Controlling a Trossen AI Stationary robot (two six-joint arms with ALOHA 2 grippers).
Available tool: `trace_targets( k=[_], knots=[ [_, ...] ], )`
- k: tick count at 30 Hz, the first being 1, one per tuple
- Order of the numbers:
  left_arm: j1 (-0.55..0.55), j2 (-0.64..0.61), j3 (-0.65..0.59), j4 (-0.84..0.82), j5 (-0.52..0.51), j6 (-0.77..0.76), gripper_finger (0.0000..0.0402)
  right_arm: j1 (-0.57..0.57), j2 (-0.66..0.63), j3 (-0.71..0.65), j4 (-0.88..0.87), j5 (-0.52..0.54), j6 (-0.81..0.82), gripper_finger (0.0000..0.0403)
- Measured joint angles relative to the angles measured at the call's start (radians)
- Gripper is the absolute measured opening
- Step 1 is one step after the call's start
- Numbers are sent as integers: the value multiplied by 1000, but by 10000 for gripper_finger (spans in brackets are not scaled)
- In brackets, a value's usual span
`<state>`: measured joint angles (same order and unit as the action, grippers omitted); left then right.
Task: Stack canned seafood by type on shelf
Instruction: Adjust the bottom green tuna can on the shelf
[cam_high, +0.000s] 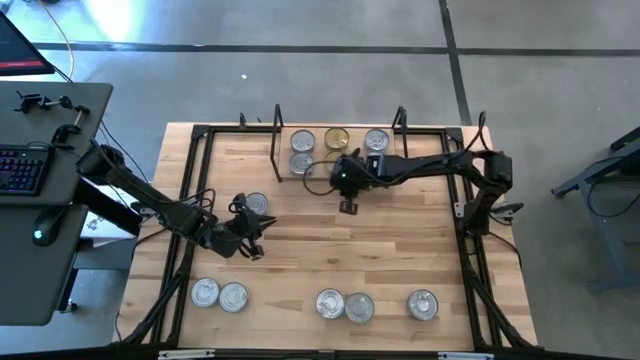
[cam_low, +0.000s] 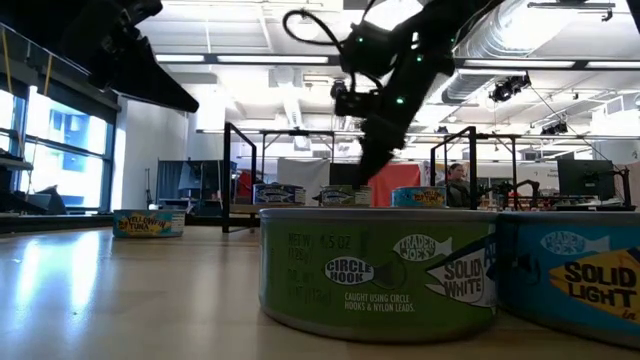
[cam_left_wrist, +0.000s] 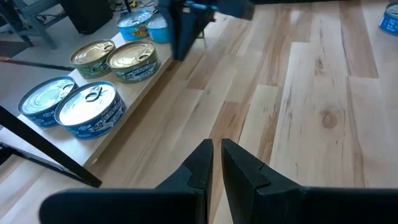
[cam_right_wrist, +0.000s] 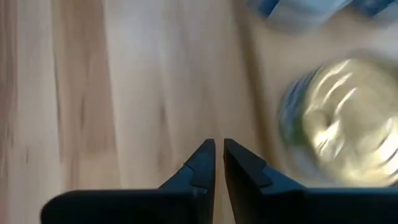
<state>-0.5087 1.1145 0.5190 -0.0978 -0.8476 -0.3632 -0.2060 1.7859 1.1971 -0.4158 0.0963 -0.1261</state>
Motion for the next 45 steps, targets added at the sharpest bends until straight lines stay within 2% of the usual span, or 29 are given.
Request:
trace_targets(
  k=[6, 12, 16, 22, 28, 35, 41, 45],
  knots=[
    [0, 0, 0, 30, 0, 17, 23, -24, 0, -2, 166, 8, 111, 23],
    [0, 0, 0, 47, 0, 33, 23, -62, 0, -2, 147, 22, 218, 23],
    [0, 0, 0, 47, 0, 33, 23, -72, 0, -2, 86, 130, 257, 23],
    [0, 0, 0, 47, 0, 33, 23, -82, -2, 0, -12, 177, 233, 23],
    [0, 0, 0, 47, 0, 33, 23, -82, -1, -1, -36, 320, 230, 23],
    [0, 0, 0, 47, 0, 33, 23, -82, 1, -2, 56, 310, 195, 23],
    [0, 0, 0, 47, 0, 32, 23, -87, 1, -2, 150, 233, 150, 23],
    [0, 0, 0, 47, 0, 32, 23, -98, 1, 8, 120, 226, 82, 23]
  ],
)
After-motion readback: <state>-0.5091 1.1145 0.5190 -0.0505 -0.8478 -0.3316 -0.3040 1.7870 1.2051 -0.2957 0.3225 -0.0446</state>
